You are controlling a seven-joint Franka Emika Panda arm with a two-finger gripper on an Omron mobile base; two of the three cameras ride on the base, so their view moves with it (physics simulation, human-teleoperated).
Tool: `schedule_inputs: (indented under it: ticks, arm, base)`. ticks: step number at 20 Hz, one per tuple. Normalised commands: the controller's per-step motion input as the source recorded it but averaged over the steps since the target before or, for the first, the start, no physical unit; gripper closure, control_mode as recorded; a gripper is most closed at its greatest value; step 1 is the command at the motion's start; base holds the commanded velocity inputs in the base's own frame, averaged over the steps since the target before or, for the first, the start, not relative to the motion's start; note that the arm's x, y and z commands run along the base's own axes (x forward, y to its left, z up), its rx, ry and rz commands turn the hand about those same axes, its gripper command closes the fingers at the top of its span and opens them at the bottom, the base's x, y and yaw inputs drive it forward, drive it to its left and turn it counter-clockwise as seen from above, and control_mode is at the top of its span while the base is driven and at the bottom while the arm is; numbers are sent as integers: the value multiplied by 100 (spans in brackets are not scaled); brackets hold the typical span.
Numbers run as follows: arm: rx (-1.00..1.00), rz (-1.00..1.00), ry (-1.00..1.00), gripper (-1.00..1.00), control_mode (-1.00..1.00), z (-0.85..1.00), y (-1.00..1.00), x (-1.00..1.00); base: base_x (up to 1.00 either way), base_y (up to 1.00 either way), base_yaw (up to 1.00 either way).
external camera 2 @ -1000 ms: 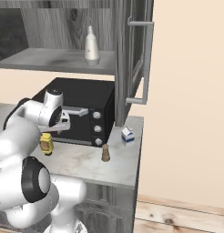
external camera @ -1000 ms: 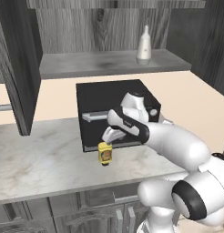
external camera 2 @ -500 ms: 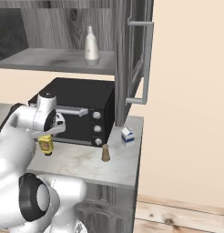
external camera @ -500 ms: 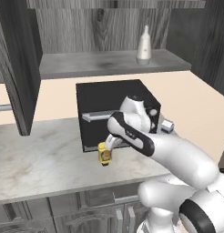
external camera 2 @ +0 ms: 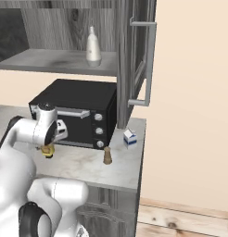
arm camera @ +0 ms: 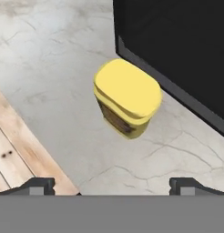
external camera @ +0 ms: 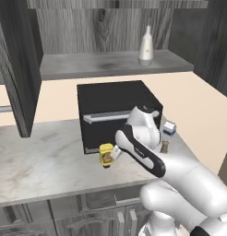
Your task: There are various items on the counter. Only move the condiments/shakers into the cabinet.
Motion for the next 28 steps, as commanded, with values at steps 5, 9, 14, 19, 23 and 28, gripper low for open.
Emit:
schedule_inputs:
  ticks: [5,9,14,19,23,28]
  arm:
    - [8,14,-6,-100,-100,0,-45,0]
    - [11,14,-6,-100,-100,-2,-17,-5]
    - [4,14,-14,-100,-100,-7,5,-16]
    - [2,16,-17,-100,-100,0,11,0]
    - [2,14,-18,-100,-100,0,9,0]
    - [13,9,-19,-100,-100,0,-3,0]
  base:
    - [0,0,0]
    - [0,0,0]
    - [0,0,0]
    - [0,0,0]
    - [0,0,0]
    - [0,0,0]
